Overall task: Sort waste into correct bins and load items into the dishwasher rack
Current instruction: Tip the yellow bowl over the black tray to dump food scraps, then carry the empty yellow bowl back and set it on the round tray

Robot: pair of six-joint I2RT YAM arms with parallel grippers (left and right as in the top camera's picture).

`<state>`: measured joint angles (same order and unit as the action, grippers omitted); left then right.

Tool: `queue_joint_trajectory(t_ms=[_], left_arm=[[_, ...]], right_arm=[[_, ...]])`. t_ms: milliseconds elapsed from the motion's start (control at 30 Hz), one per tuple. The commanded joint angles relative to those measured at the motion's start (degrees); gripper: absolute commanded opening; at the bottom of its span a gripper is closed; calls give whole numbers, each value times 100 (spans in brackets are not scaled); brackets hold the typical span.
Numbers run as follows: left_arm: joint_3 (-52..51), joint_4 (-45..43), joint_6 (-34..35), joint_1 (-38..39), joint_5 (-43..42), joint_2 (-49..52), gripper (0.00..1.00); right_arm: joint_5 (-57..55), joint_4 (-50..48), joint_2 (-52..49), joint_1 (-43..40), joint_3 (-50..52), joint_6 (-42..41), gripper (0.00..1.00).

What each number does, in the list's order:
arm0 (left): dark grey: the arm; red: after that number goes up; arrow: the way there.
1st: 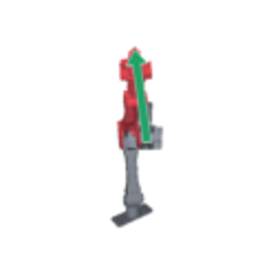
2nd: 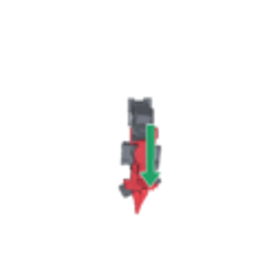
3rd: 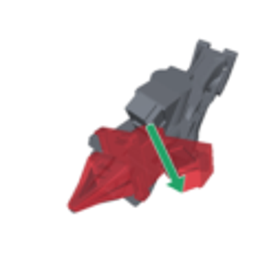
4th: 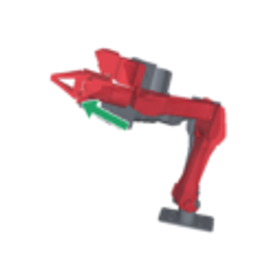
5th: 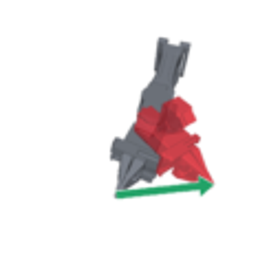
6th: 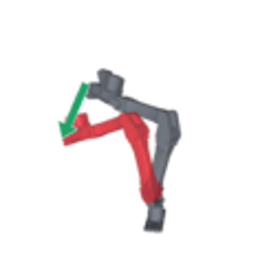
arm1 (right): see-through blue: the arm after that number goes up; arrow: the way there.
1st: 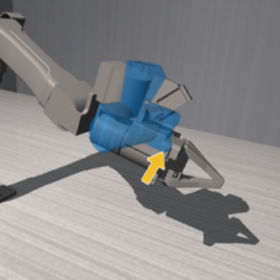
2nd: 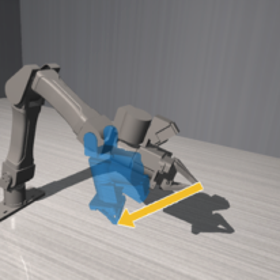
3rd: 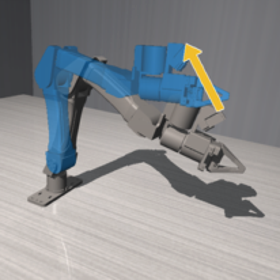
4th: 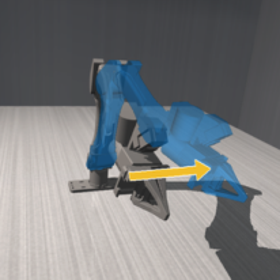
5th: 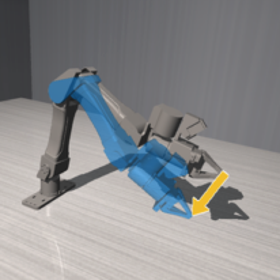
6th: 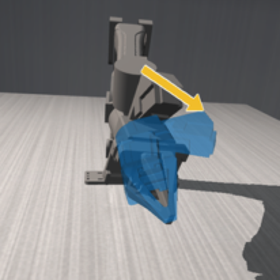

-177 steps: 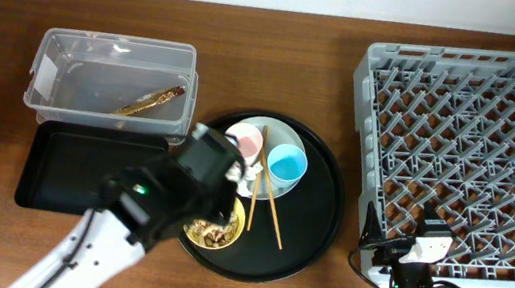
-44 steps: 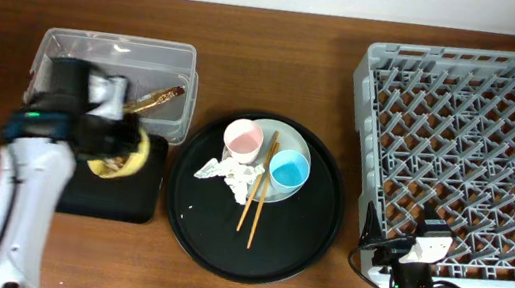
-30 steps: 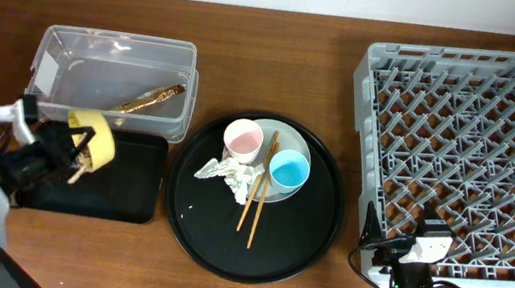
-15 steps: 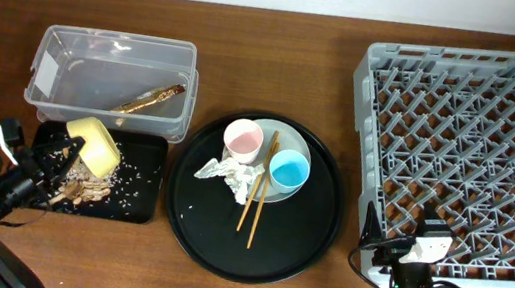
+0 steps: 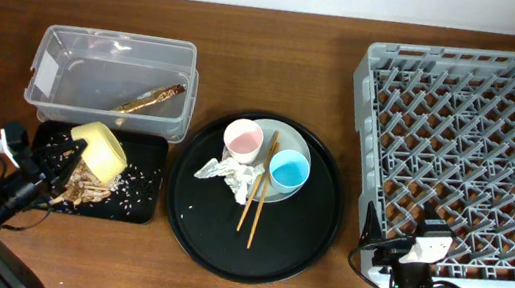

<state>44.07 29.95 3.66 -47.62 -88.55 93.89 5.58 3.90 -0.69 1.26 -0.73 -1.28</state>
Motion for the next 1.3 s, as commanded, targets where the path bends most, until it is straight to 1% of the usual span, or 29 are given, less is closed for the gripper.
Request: queue_joint_trajectory(t_ms=[0,67,167,200,267,300,333,400,500,600,700,733,800,900,1033,1067,1100,1133,1267], left_arm=[[-9,-291,-144,-28,-164,50,1],[-9,-188,48,-28,-164,50,1],[-9,-470,20,-28,-162,50,1],[-9,-437,22,-28,-164,50,1],[-9,-262,17,-15,-164,50,2],[-9,-186,17,0,-164,50,4],[-9,-33,17,15,-164,35,1],[-9,105,-92,72,-149,-50,0],[-4,291,-85,306,175,-446,0],[72,380,293,658,697,-1147,0],[173,380,953,1185,1469,-2087,0],[205,376,1252,1484,1969,-2516,0],[221,378,1558,1993,2911,-3091,0],[221,636,1670,3027,4704,-3897,0],[216,1379,1670,4570,6852,-4470,0],[214,1502,1670,4935,7149,-4489,0],[212,1644,1676,5482,7471,-4461,0],[210,1711,1766,5847,7639,-4400,0],[208,1657,2085,7005,8140,-3985,0]], right_arm=[[-9,7,37,17,42,-11,99],[-9,7,37,17,42,-11,99],[-9,7,37,17,42,-11,99],[-9,7,37,17,42,-11,99],[-7,7,37,17,42,-11,99],[-9,7,37,17,42,-11,99],[-9,7,37,17,42,-11,99],[-9,7,37,17,42,-11,99],[-9,7,37,17,42,-11,99],[-9,4,37,17,42,-11,99],[-9,7,37,17,42,-11,99],[-9,7,37,17,42,-11,99],[-9,7,37,17,42,-11,99],[-9,7,37,17,42,-11,99],[-9,7,37,17,42,-11,99],[-9,7,37,17,42,-11,98],[-9,7,37,17,42,-11,99],[-9,7,37,17,42,-11,99],[-9,7,37,17,42,-11,99]])
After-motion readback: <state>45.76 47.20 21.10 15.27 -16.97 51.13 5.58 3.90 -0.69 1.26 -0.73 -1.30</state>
